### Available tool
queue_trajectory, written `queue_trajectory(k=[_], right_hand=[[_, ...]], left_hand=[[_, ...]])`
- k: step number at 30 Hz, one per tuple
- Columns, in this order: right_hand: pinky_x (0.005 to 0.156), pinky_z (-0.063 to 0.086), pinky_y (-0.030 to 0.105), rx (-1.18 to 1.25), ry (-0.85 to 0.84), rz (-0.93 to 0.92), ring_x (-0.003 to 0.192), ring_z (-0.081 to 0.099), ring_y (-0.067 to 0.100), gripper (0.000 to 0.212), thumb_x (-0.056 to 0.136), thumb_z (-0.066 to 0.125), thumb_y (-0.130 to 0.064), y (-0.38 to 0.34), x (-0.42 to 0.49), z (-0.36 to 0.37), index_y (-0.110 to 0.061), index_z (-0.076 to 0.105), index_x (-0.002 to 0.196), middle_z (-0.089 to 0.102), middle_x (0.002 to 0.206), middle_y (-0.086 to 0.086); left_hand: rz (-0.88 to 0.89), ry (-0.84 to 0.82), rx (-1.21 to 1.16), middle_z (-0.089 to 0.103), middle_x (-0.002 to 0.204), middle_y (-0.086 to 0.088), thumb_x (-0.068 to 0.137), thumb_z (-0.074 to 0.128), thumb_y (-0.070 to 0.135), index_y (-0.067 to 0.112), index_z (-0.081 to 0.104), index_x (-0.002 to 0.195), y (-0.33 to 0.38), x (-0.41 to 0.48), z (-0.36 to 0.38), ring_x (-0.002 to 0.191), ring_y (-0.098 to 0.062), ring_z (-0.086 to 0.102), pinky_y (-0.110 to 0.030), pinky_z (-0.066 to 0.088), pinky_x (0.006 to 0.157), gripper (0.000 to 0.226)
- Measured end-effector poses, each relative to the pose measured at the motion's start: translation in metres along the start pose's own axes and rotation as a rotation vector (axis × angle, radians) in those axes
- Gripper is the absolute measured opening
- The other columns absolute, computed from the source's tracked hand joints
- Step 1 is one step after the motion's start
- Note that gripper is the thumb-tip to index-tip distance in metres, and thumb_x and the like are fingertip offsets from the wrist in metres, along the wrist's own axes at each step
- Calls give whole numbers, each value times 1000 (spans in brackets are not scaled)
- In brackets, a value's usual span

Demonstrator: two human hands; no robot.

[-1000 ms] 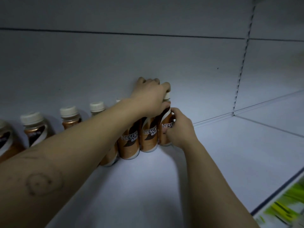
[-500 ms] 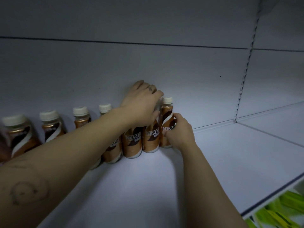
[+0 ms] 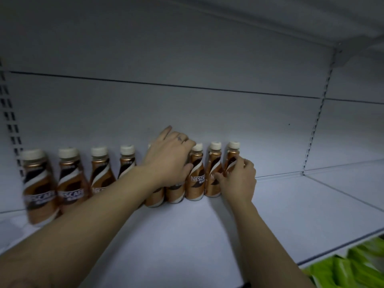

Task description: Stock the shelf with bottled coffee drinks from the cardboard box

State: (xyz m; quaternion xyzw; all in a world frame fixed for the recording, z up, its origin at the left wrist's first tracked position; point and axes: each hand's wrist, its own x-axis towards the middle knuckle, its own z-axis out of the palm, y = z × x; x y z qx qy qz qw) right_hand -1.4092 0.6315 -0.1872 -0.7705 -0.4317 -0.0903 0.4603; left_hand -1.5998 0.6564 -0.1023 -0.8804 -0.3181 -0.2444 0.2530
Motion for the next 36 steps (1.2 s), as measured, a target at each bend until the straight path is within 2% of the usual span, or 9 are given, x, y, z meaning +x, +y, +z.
queue_trajectory(k=[2, 7, 10, 19, 25, 27, 29, 32, 36], right_hand=[[87, 46, 39, -19, -2, -81, 111, 53, 28, 52, 80, 71, -36, -5, -8, 3, -20, 51, 125, 52, 121, 6], [77, 43, 31, 93, -123, -64, 104, 59, 27, 36, 84, 67, -27, -18, 1, 5, -20, 56, 118, 63, 112, 5], [75, 37, 27, 67, -173, -79, 103, 61, 28, 42, 84, 69, -26, -16, 6, 6, -17, 58, 124, 68, 110, 6], [78, 40, 27, 124, -137, -24, 99, 63, 24, 36, 80, 75, -28, -13, 3, 12, -15, 63, 111, 70, 104, 4], [90, 46, 40, 61, -116, -13, 107, 56, 32, 44, 81, 72, -33, -24, -4, 2, -11, 57, 116, 51, 122, 12], [84, 47, 39, 36, -68, -67, 107, 56, 32, 42, 84, 67, -35, -36, -7, -7, -11, 55, 116, 51, 124, 13], [81, 47, 37, 0, -120, -167, 107, 57, 29, 51, 84, 65, -44, -54, -12, -18, -14, 53, 123, 55, 125, 11], [106, 38, 40, 11, -282, -418, 133, 40, 23, 75, 84, 63, -52, -85, -26, -32, -18, 38, 145, 44, 146, 5], [114, 25, 37, 21, -345, -632, 143, 25, 18, 79, 85, 59, -57, -129, -48, -50, -26, 29, 150, 30, 156, -2]], left_hand=[[-16, 3, -27, 50, 133, -1, 85, 52, 41, 22, 46, 134, -4, -14, 0, 129, -18, 36, -38, -1, 115, 53], [-18, 22, -28, 50, 132, 0, 85, 53, 41, 23, 46, 132, -7, -28, -1, 127, -18, 37, -37, -2, 115, 51], [-26, 32, -49, 49, 134, 0, 85, 54, 43, 24, 46, 132, -7, -29, 0, 129, -18, 35, -37, -4, 114, 52], [-38, 28, -55, 47, 138, -1, 84, 55, 44, 22, 45, 135, -3, -36, -1, 132, -18, 32, -36, -5, 114, 57], [-91, 42, -60, 49, 135, 1, 83, 56, 44, 24, 46, 133, -17, -58, -18, 129, -16, 36, -35, -2, 115, 54], [-138, 40, -84, 49, 136, 3, 84, 55, 45, 26, 45, 133, -27, -71, -25, 129, -15, 37, -34, 0, 115, 54], [-186, 27, -102, 48, 137, 4, 85, 54, 47, 26, 44, 134, -36, -83, -32, 129, -15, 37, -34, 4, 115, 54], [-272, -2, -150, 45, 141, 3, 86, 53, 49, 26, 38, 140, -46, -99, -45, 129, -18, 36, -35, 14, 113, 60], [-309, 33, -128, 45, 142, 3, 86, 53, 52, 26, 37, 141, -61, -116, -67, 126, -21, 41, -35, 32, 102, 63]])
